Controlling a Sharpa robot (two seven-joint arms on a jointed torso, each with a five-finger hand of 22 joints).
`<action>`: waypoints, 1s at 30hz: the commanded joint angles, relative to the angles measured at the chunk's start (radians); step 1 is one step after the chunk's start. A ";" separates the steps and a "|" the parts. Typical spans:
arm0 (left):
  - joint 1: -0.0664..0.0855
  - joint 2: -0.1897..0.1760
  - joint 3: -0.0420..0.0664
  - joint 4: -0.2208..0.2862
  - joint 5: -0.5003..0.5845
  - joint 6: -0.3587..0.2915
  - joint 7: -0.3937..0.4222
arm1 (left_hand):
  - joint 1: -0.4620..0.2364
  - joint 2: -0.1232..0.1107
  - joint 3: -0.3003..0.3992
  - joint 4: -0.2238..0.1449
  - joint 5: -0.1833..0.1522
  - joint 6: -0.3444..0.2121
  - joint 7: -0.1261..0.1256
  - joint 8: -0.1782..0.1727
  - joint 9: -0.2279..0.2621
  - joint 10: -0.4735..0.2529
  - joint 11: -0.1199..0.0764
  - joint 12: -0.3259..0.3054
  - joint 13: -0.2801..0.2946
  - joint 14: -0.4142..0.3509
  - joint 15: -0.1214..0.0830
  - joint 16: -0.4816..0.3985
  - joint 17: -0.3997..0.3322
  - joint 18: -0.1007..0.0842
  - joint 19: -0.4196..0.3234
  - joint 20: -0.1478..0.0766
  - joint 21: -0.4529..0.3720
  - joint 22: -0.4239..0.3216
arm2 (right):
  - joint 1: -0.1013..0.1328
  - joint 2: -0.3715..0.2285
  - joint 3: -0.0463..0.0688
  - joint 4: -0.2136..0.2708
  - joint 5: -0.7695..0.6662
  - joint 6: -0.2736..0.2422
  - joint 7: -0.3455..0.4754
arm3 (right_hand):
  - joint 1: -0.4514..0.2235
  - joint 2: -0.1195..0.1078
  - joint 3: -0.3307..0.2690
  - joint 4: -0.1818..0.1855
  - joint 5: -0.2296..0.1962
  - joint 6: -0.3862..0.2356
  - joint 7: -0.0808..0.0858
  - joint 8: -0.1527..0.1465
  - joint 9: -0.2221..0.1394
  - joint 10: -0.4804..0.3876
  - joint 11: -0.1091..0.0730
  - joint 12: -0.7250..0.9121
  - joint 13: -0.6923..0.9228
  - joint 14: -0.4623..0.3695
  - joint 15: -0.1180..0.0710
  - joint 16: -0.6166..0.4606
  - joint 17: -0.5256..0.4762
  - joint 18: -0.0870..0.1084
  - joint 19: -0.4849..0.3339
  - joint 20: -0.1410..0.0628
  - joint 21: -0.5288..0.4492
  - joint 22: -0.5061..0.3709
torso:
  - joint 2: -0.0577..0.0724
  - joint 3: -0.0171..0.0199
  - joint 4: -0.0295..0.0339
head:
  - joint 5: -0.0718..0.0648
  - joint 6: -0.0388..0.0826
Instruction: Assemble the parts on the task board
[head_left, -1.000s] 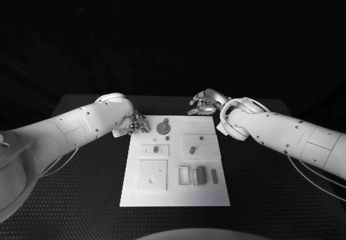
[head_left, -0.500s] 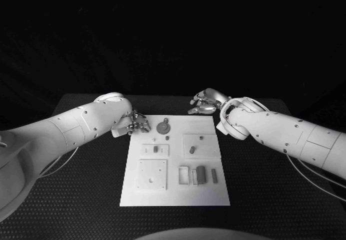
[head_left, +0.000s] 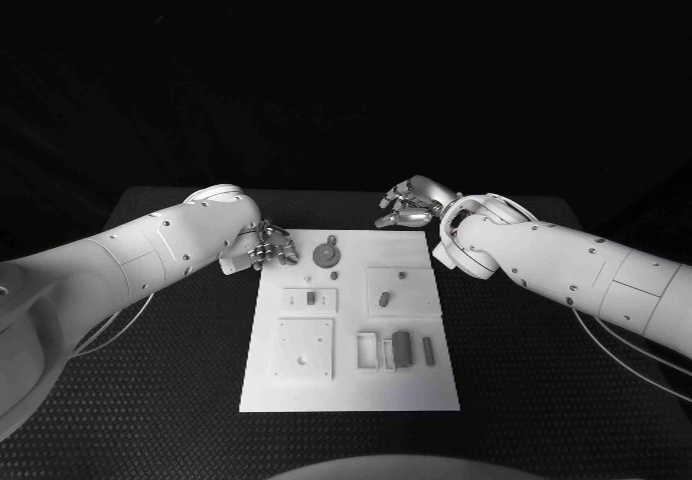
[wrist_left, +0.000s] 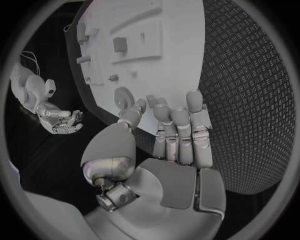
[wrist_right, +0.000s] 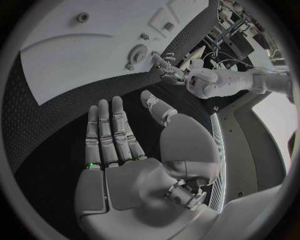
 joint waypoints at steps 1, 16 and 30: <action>0.000 0.000 0.001 0.003 0.015 0.010 0.010 | 0.022 0.001 0.003 -0.010 -0.003 0.001 0.004 -0.003 -0.001 -0.006 0.002 0.004 -0.002 -0.007 0.002 0.005 -0.002 -0.005 0.002 -0.007 0.000 0.020 | 0.000 0.001 0.000 0.000 0.002 0.002 0.011 | 0.007 0.001 -0.008 0.001 -0.001 0.000 0.014 0.007 -0.002 -0.022 0.008 -0.007 -0.002 -0.002 0.007 -0.007 -0.001 -0.013 -0.007 -0.002 -0.007 0.002 | 0.000 -0.0001 0.0003 | 0.000 0.000; 0.000 0.001 0.001 0.000 0.065 0.003 0.014 | 0.175 0.042 0.050 -0.021 -0.003 0.002 0.005 0.002 -0.002 -0.005 0.003 0.008 -0.005 -0.008 0.003 0.011 -0.010 -0.008 0.002 -0.006 0.004 0.021 | 0.000 0.001 0.000 0.000 0.012 0.002 0.011 | 0.008 0.002 -0.009 0.002 -0.001 -0.001 0.014 0.007 -0.002 -0.021 0.009 -0.011 -0.006 -0.002 0.008 -0.012 -0.002 -0.013 -0.009 -0.001 -0.009 0.003 | 0.000 0.0000 0.0003 | 0.000 0.000; 0.000 0.000 0.002 -0.001 0.118 -0.019 0.018 | 0.223 0.081 0.076 -0.017 -0.003 0.011 0.002 0.011 0.001 -0.004 0.001 0.009 -0.007 -0.008 0.007 0.016 -0.014 -0.011 0.001 -0.003 0.007 0.021 | 0.000 0.001 0.000 -0.002 0.014 0.001 0.011 | 0.008 0.002 -0.010 0.002 -0.001 -0.002 0.014 0.007 -0.003 -0.021 0.009 -0.012 -0.008 -0.002 0.009 -0.014 -0.002 -0.013 -0.010 -0.001 -0.011 0.003 | 0.000 0.0002 -0.0003 | -0.001 0.001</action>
